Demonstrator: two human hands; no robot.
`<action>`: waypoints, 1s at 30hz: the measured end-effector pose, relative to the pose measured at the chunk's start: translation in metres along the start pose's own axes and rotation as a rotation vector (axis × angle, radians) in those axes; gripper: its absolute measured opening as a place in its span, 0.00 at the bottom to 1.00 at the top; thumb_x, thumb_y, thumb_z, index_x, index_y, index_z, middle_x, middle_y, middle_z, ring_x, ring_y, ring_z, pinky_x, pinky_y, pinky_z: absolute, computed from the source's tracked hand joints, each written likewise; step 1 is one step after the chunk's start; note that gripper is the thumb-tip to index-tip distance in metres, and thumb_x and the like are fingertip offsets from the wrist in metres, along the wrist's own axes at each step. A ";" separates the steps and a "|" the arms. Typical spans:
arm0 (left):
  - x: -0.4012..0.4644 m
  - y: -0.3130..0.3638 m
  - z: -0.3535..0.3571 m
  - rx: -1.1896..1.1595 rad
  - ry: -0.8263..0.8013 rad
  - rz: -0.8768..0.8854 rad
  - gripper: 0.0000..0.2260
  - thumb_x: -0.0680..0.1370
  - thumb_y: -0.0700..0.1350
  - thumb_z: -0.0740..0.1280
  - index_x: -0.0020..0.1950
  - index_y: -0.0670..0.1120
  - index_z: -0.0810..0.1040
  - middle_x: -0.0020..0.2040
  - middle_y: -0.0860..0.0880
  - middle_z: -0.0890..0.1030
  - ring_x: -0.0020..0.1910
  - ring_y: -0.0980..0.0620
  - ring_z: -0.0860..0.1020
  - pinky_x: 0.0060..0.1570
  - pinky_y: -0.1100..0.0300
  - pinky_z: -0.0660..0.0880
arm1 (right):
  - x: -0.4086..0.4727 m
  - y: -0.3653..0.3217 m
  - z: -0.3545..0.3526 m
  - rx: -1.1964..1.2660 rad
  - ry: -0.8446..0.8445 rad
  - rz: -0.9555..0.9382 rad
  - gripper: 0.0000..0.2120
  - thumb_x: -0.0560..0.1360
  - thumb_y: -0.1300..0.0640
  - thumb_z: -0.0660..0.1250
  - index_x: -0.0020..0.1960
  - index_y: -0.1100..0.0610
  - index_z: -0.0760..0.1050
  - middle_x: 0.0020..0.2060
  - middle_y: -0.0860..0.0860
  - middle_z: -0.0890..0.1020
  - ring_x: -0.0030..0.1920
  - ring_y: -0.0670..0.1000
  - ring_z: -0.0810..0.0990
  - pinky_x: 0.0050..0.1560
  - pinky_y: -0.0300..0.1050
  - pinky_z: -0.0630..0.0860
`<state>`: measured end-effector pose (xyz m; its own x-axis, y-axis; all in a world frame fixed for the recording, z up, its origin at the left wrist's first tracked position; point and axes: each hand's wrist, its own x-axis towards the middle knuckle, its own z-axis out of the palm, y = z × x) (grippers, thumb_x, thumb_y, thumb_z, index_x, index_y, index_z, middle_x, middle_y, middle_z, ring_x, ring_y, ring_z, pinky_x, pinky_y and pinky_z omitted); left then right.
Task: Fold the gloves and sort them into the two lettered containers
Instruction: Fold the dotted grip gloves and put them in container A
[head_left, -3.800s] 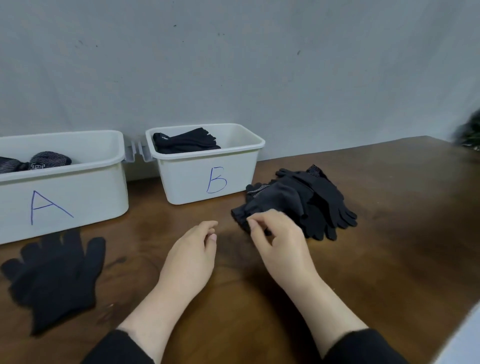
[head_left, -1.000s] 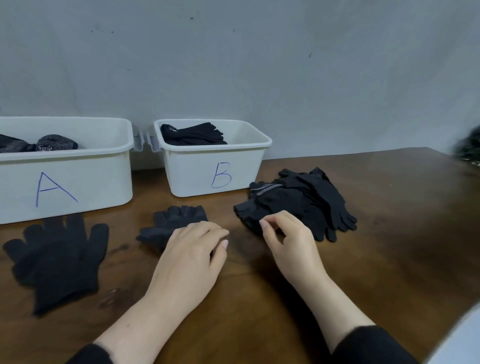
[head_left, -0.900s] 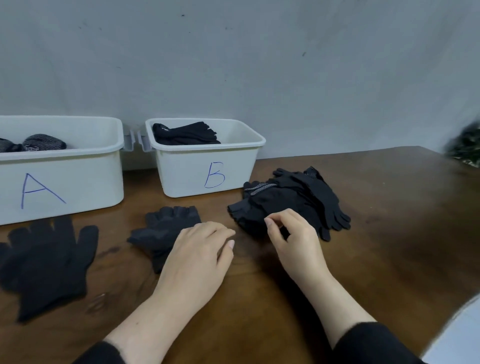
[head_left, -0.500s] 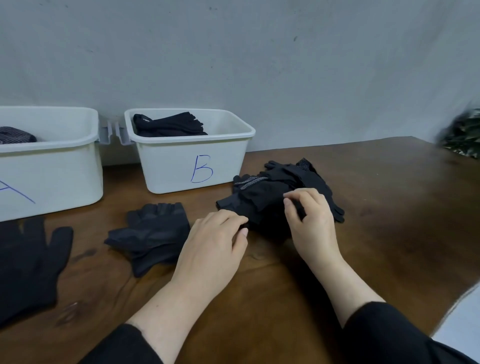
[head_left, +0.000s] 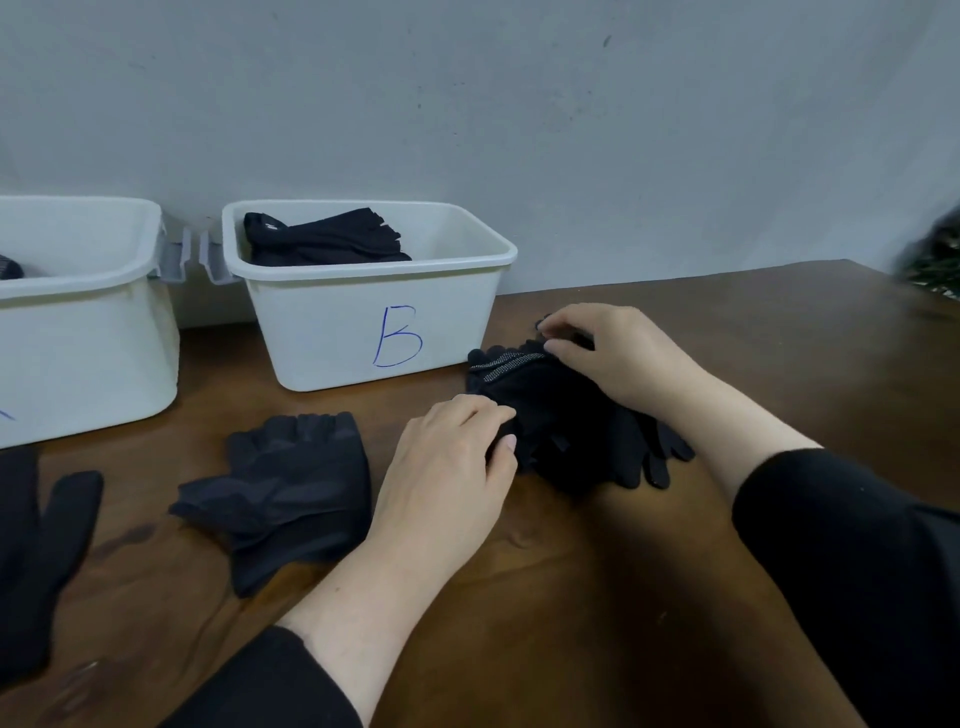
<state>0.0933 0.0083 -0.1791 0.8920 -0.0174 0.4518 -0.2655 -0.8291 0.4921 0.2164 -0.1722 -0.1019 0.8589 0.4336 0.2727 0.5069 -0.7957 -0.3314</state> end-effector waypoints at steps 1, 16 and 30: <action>0.002 -0.002 0.001 -0.004 0.000 -0.003 0.14 0.82 0.49 0.59 0.67 0.52 0.76 0.63 0.57 0.76 0.62 0.57 0.72 0.64 0.57 0.68 | 0.006 -0.001 0.002 -0.034 -0.005 -0.021 0.12 0.80 0.51 0.66 0.62 0.48 0.80 0.56 0.43 0.83 0.57 0.46 0.79 0.60 0.45 0.74; 0.021 0.000 0.018 -0.026 -0.148 0.027 0.22 0.83 0.58 0.54 0.76 0.55 0.65 0.76 0.58 0.65 0.75 0.58 0.61 0.73 0.57 0.59 | 0.016 0.061 -0.010 -0.159 -0.081 0.376 0.10 0.76 0.53 0.72 0.55 0.55 0.83 0.51 0.54 0.85 0.53 0.56 0.82 0.56 0.50 0.79; 0.017 0.001 0.011 -0.195 0.028 0.075 0.21 0.83 0.58 0.55 0.73 0.54 0.70 0.71 0.58 0.72 0.70 0.60 0.66 0.71 0.55 0.66 | -0.014 0.017 -0.067 0.615 0.604 0.341 0.11 0.75 0.52 0.63 0.39 0.54 0.80 0.34 0.51 0.77 0.37 0.51 0.73 0.41 0.51 0.71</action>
<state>0.1124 0.0010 -0.1792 0.8572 -0.0567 0.5118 -0.3986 -0.7022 0.5899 0.2082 -0.2203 -0.0507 0.8726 -0.2142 0.4390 0.3315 -0.4004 -0.8543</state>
